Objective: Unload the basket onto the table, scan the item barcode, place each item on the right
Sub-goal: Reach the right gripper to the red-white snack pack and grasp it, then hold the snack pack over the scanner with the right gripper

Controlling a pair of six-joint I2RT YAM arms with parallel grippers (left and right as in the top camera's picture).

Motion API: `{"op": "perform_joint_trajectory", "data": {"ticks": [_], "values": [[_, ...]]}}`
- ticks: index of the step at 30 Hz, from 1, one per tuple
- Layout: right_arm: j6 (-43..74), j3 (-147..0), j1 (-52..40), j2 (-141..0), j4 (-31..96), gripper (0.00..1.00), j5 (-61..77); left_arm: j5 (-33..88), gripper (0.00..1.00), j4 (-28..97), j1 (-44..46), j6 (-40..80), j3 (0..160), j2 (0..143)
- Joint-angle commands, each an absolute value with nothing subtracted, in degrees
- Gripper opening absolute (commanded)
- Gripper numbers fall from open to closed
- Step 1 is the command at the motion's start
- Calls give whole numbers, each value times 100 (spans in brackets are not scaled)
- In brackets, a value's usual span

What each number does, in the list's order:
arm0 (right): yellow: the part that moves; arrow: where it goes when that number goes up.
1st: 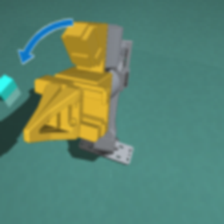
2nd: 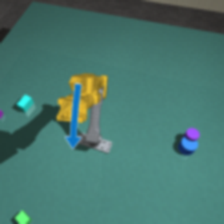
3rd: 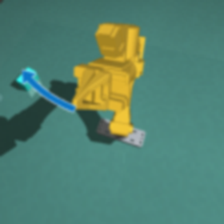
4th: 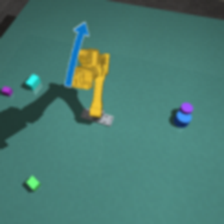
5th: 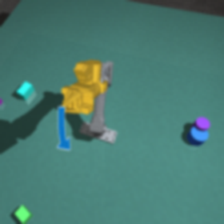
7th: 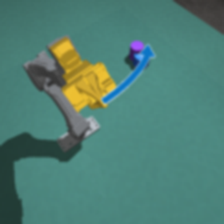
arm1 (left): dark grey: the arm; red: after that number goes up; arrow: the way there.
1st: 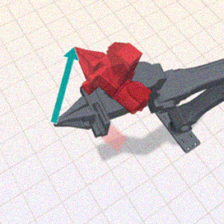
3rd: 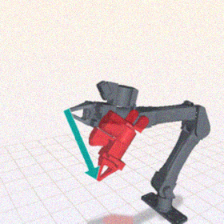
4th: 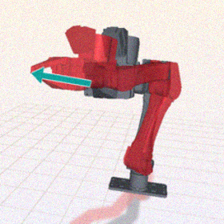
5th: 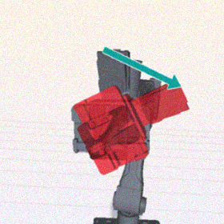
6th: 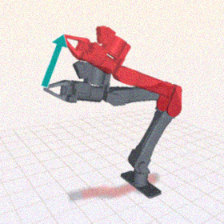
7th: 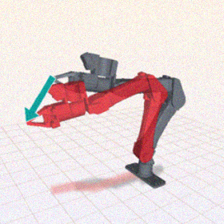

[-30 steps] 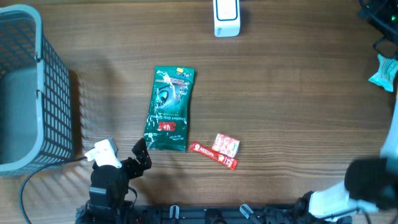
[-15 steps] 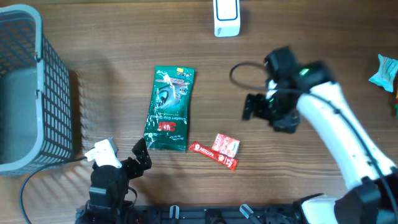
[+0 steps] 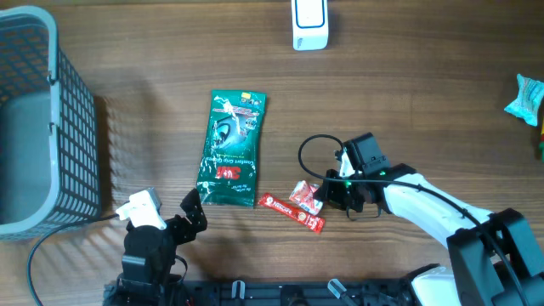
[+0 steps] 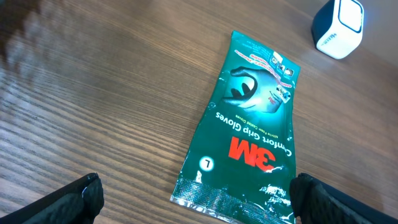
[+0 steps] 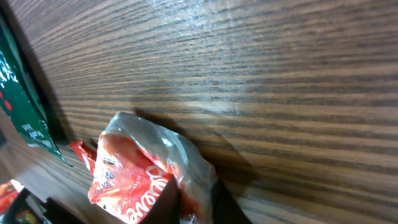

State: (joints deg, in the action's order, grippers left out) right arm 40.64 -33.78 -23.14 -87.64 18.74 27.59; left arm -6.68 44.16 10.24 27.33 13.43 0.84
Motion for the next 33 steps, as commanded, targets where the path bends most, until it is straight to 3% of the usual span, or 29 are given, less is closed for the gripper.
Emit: {"op": "perform_joint_trajectory", "data": {"ticks": [1, 3, 9, 13, 15, 18, 21, 23, 25, 28, 30, 33], "values": [[4202, -3205, -2329, -8903, 1844, 4, 2189, -644, 100, 4405, 1066, 2729, 1306, 49], [4147, -3356, -2296, -8866, 1944, 4, 2749, -644, 100, 4407, 1066, 2729, 1306, 49], [3479, -4403, -2220, -8171, 2917, 4, 6637, -644, 100, 4407, 1066, 2729, 1306, 49], [4866, -4401, -2222, -7959, 2947, 4, 8187, -644, 100, 4405, 1066, 2729, 1306, 49], [4980, -4399, -2222, -7959, 2941, 4, 8458, -644, 100, 4407, 1066, 2729, 1306, 49], [4831, -4397, -2222, -7959, 2917, 4, 8162, -644, 100, 4407, 1066, 2729, 1306, 49], [3603, -4399, -2222, -7959, 2836, 5, 7459, -644, 100, 4407, 1066, 2729, 1306, 49], [3435, -4429, -2222, -7870, 2768, 5, 7210, -644, 100, 4407, 1066, 2729, 1306, 49], [3328, -4700, -2228, -7426, 2908, 5, 6267, -644, 100, 4405, 1066, 2729, 1306, 49], [3055, -5288, -2235, -6534, 3347, 5, 3760, -644, 100, 4407, 1066, 2729, 1306, 49], [2974, -5293, -2235, -6147, 2836, 5, 2305, -644, 100, 4407, 1066, 2729, 1306, 49], [2032, -5290, -2233, -6326, 1938, 4, 1734, -644, 100, 4407, 1066, 2729, 1306, 49]]}}
